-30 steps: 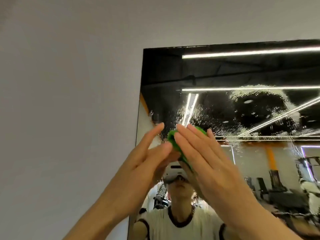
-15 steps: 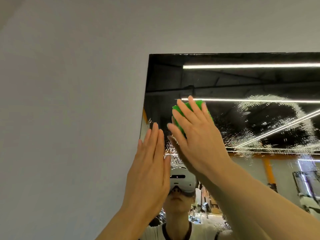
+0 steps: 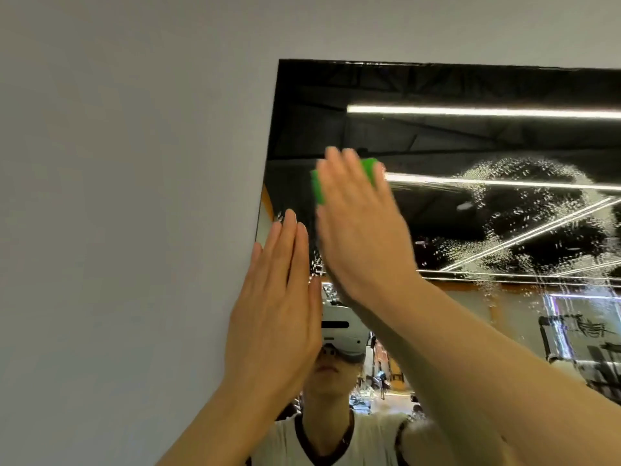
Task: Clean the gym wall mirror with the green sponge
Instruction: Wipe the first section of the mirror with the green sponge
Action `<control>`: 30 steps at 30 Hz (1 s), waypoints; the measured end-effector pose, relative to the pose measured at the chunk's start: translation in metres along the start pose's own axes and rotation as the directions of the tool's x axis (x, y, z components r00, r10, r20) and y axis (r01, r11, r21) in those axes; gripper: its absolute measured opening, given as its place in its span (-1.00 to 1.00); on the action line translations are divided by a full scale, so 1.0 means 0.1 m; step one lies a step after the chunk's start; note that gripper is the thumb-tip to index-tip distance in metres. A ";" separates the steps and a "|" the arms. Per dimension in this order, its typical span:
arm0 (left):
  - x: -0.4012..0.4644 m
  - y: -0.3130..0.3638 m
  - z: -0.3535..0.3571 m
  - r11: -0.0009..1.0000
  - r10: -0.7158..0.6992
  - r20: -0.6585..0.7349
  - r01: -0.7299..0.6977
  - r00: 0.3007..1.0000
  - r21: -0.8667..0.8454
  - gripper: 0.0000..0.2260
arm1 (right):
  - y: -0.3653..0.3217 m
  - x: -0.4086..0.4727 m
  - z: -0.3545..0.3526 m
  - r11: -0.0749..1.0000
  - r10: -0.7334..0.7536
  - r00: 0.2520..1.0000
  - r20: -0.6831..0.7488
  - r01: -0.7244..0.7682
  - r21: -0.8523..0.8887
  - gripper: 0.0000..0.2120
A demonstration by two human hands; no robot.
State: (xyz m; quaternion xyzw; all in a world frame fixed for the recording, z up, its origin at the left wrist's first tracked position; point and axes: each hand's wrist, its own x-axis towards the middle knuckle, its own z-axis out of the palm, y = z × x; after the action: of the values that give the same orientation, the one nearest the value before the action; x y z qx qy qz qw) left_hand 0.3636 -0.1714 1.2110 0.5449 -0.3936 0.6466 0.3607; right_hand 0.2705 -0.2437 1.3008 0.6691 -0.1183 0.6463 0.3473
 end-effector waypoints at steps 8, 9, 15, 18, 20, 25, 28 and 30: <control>-0.04 -0.02 0.01 0.999 0.026 0.004 -0.026 1.000 0.043 -0.50 | 0.92 -0.61 -0.17 0.950 0.308 0.951 0.030 -0.309 0.053 -0.41; -0.04 -0.03 0.01 0.999 0.029 0.001 -0.029 1.000 0.040 -0.50 | 0.86 -0.59 -0.18 0.931 0.361 0.932 0.033 -0.362 0.041 -0.41; -0.01 -0.01 -0.04 1.000 0.001 0.025 -0.001 1.000 -0.009 -0.46 | -0.05 -0.28 -0.05 0.998 -0.033 0.999 0.012 0.032 0.057 -0.44; -0.04 -0.01 -0.08 1.000 0.004 0.036 -0.004 0.999 -0.007 -0.45 | 0.34 -0.54 -0.08 0.996 -0.024 1.000 0.001 0.023 0.090 -0.49; -0.13 -0.03 -0.13 0.998 -0.013 0.051 0.015 0.999 -0.054 -0.43 | 0.73 -0.80 -0.16 0.981 0.156 0.987 0.022 -0.158 0.111 -0.48; -0.37 -0.10 -0.22 0.995 -0.042 0.028 0.044 0.999 -0.094 -0.44 | 0.45 -0.75 -0.23 0.926 0.367 0.930 0.029 -0.368 0.085 -0.42; -0.41 -0.11 -0.19 0.997 -0.066 0.057 0.069 0.996 -0.045 -0.43 | -0.22 -0.55 -0.11 0.993 0.067 0.997 -0.026 -0.064 0.100 -0.46; -0.41 -0.10 -0.19 0.993 -0.106 0.087 0.111 0.991 -0.052 -0.41 | -0.26 -0.57 -0.08 0.994 -0.088 0.996 -0.020 0.089 0.069 -0.47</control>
State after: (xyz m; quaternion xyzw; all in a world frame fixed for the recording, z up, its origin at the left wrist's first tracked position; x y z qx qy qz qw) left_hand 0.3706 -0.1520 1.1697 0.5818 -0.3964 0.5912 0.3936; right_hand 0.2718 -0.2361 1.2380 0.6798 -0.0628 0.6398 0.3530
